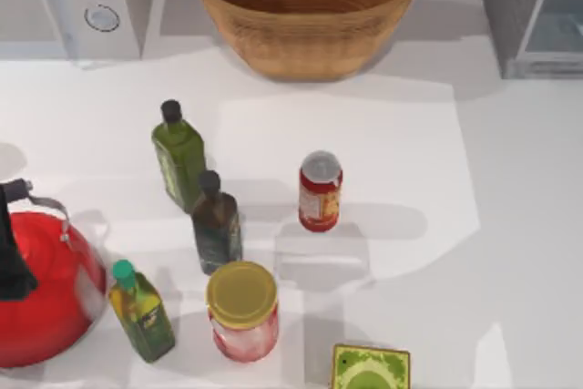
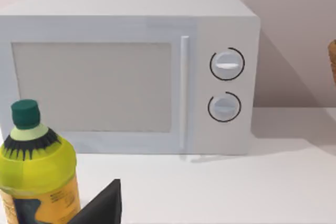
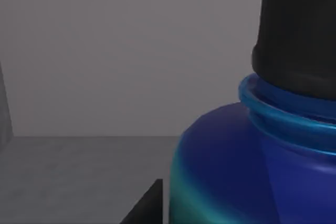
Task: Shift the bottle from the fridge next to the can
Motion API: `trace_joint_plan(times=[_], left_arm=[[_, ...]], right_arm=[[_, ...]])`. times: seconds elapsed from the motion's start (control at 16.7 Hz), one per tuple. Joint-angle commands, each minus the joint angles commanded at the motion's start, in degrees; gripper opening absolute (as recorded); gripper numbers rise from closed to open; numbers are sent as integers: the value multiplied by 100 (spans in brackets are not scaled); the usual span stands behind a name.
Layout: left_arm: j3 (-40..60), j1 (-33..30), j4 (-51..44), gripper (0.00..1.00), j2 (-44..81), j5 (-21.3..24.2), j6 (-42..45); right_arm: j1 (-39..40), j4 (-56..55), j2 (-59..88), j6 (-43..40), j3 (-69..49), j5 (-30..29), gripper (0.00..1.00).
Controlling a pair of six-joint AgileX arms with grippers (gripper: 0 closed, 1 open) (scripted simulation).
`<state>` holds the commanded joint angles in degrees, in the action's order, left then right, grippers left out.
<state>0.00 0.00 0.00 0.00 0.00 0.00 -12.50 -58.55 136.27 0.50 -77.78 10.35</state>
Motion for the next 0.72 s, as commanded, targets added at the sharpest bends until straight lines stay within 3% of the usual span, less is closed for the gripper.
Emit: trace_joint_plan(times=[0.42, 0.72], left_arm=[[0, 0, 0, 100, 0, 0, 0], [0, 0, 0, 100, 0, 0, 0]], right_arm=[[0, 0, 0, 0, 0, 0, 2], [0, 0, 0, 0, 0, 0, 0]])
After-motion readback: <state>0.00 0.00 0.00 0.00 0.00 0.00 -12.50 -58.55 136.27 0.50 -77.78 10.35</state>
